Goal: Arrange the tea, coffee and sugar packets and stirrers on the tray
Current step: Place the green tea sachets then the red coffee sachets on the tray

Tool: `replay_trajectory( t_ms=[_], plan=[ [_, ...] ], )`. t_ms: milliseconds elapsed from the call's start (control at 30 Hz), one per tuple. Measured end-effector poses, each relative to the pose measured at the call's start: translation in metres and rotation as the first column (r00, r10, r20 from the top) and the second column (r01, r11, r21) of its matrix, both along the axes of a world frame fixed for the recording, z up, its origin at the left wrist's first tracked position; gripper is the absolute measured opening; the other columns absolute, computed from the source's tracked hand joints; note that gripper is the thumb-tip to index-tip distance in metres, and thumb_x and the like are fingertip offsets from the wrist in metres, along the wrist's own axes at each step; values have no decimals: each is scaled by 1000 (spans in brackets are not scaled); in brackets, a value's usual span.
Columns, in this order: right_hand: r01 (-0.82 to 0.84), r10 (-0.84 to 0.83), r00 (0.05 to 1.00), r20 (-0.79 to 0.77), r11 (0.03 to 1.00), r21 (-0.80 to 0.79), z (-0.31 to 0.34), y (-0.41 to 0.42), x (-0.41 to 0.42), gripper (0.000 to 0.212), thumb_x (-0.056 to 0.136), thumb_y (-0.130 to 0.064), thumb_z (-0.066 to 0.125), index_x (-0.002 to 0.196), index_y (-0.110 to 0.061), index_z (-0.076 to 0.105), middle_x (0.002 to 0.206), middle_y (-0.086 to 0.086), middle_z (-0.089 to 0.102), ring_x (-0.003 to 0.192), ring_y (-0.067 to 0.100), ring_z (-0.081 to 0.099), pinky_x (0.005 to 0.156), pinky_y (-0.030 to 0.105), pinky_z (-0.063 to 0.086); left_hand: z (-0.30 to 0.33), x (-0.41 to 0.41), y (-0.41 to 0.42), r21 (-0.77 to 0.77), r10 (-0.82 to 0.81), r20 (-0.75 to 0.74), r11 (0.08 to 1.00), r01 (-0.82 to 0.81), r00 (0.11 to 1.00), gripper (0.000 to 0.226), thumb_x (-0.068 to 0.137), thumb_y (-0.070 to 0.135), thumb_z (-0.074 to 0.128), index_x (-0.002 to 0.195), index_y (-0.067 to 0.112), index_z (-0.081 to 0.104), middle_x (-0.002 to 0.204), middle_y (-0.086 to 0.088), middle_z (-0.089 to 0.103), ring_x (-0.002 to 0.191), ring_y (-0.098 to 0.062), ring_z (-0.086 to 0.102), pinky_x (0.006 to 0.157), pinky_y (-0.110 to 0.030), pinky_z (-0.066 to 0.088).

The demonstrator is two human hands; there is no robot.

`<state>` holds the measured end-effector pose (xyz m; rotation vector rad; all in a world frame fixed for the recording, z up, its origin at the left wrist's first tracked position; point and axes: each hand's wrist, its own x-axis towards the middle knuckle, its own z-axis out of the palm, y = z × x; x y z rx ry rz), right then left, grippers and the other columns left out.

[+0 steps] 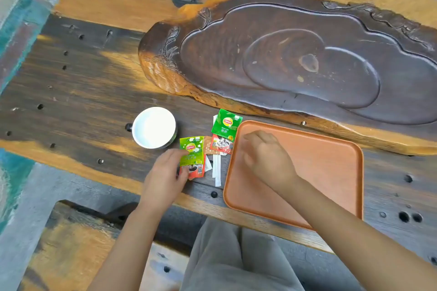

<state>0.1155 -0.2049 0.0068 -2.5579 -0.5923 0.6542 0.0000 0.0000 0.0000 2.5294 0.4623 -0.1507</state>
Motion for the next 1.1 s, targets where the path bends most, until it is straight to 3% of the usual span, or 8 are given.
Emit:
replay_trajectory(
  t_ms=[233, 333, 400, 500, 600, 667, 867, 1100],
  plan=[
    [-198, 207, 972, 113, 977, -86, -47, 45, 28, 56, 89, -24, 54, 140, -9, 37, 150, 13, 33, 137, 28, 29, 113, 37, 20, -37, 15, -3, 92, -96, -118, 990, 107, 988, 51, 76, 8, 69, 125, 10, 55, 131, -10, 54, 121, -27, 48, 90, -47, 50],
    [-248, 271, 954, 127, 954, -166, -60, 48, 30, 54, 89, -20, 52, 139, -7, 38, 149, 13, 35, 136, 29, 33, 111, 38, 21, -39, 13, -6, 102, -71, -115, 991, 83, 991, 48, 76, 7, 69, 123, 10, 57, 131, -11, 55, 121, -29, 48, 91, -48, 49],
    [-240, 266, 943, 201, 960, -142, -64, 48, 30, 43, 82, -10, 58, 125, -3, 54, 135, 17, 53, 122, 33, 50, 103, 39, 34, -41, 12, -7, 117, -57, -103, 991, 69, 993, 46, 75, 6, 70, 119, 12, 60, 127, -11, 58, 117, -30, 51, 86, -48, 52],
    [-224, 245, 918, 313, 969, -101, -65, 47, 30, 26, 58, 2, 71, 84, -3, 70, 92, 15, 74, 81, 31, 69, 76, 34, 51, -39, 13, -9, 137, -37, -75, 989, 47, 996, 38, 76, 9, 71, 114, 13, 65, 122, -9, 62, 113, -30, 55, 77, -46, 55],
    [-191, 192, 907, 375, 981, -41, -54, 46, 31, 29, 41, 4, 78, 65, -10, 68, 61, 5, 71, 54, 23, 66, 47, 21, 48, -35, 12, -12, 182, -44, 6, 982, 42, 999, 29, 80, 6, 68, 108, 9, 68, 117, -11, 65, 106, -32, 60, 71, -47, 57],
    [-153, 131, 905, 406, 988, 22, -44, 43, 32, 32, 41, 3, 80, 67, -13, 70, 57, 0, 68, 50, 20, 64, 39, 17, 41, -30, 11, -15, 196, -17, 65, 981, 4, 998, 26, 82, 3, 64, 108, 5, 68, 114, -15, 67, 103, -34, 62, 77, -47, 56],
    [-38, -144, 891, 431, 922, 385, -23, 10, 30, 29, 79, -5, 53, 102, -6, 72, 103, 9, 73, 94, 22, 70, 80, 32, 55, 1, 8, -30, 238, 87, 312, 957, -167, 946, 23, 89, 4, 55, 108, 2, 68, 109, -13, 69, 101, -25, 64, 93, -29, 46],
    [34, -128, 850, 512, 982, 188, -45, -82, -4, 33, 85, -6, 44, 104, -5, 71, 108, 9, 72, 101, 23, 68, 93, 30, 45, -12, 47, -95, 228, -154, 361, 971, 73, 920, 27, 85, 7, 50, 102, 4, 71, 106, -13, 71, 101, -24, 66, 96, -28, 41]
  ],
)
